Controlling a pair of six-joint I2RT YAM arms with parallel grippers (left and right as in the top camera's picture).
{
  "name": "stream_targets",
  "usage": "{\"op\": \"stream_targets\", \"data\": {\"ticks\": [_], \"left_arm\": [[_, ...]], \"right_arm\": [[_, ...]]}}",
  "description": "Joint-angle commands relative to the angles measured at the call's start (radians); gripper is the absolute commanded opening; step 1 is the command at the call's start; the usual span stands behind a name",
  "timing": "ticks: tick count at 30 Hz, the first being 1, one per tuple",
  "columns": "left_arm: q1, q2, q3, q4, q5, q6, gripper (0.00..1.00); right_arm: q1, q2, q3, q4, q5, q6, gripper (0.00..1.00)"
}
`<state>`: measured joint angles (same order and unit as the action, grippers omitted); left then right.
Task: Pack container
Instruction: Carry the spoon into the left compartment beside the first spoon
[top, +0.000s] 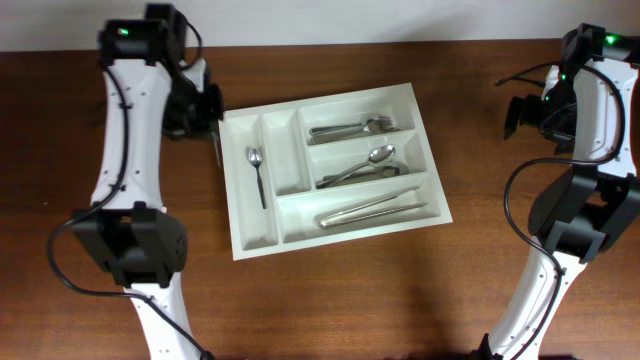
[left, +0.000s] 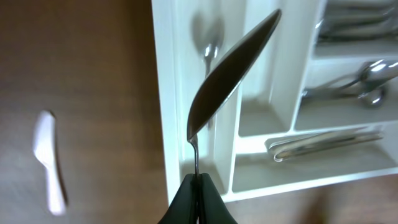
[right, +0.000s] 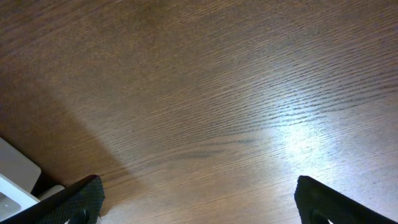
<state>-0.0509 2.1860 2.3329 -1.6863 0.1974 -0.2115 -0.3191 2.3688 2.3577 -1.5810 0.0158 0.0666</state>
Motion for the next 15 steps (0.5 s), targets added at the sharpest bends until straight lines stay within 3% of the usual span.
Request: {"op": "stream_targets", "data": {"ticks": [1,15], "left_arm": [[-0.047,-0.018,-0.07,-0.002,-0.011,-0.092,0.02],[-0.128,-0.017,-0.275,0.055,-0.086,-0.222,0.02]], "right_arm": [[0.005,-0.005,-0.004,0.001,-0.008,-0.007,0.99],[0.005,-0.005,-0.004,0.001,-0.008,-0.007,0.99]]}}
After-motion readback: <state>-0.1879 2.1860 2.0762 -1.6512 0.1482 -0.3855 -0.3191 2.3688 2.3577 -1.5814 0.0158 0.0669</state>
